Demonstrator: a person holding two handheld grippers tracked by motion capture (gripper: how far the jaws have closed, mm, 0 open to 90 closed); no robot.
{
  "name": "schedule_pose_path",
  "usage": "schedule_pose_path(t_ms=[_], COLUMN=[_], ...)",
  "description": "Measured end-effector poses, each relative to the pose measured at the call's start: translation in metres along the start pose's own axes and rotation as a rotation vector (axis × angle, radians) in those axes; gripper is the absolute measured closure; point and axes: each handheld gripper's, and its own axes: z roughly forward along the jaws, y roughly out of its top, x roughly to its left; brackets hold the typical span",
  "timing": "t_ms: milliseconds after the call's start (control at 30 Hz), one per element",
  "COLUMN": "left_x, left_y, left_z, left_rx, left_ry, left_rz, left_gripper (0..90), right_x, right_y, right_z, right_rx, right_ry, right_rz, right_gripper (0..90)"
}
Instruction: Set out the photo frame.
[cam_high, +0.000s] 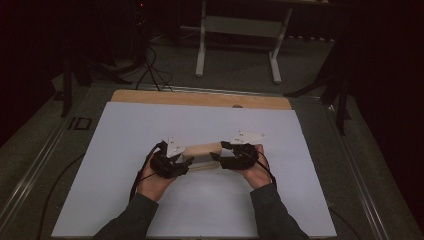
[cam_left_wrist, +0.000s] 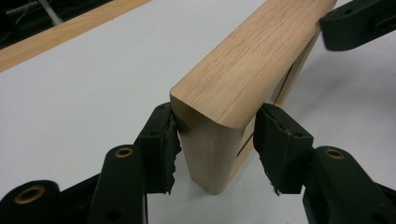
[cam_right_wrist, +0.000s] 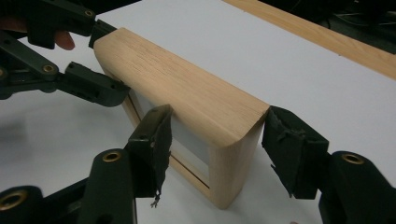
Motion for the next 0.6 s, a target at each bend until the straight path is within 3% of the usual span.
schedule_pose_path(t_ms=[200, 367, 433, 600], left_x=[0.001, 0.002, 0.001, 0.002], left_y=[0.0, 0.0, -0.001, 0.0], left_z=[-0.002, -0.003, -0.004, -0.004], left_rx=[0.003, 0.002, 0.003, 0.007], left_ry=[0.01, 0.009, 0.009, 0.012], left_rz=[0.004, 0.0, 0.005, 0.002], left_gripper=[53.7, 55.1, 55.5, 56.5], right_x=[-0.004, -0.003, -0.004, -0.004], right_y=[-0.003, -0.004, -0.005, -0.006], right_z=[0.009, 0.013, 0.017, 0.019], right_rx=[0.007, 0.021, 0.042, 0.043], right_ry=[0.04, 0.038, 0.025, 0.017], right_rz=[-0.007, -0.02, -0.024, -0.023], right_gripper=[35.4, 35.5, 40.4, 42.0])
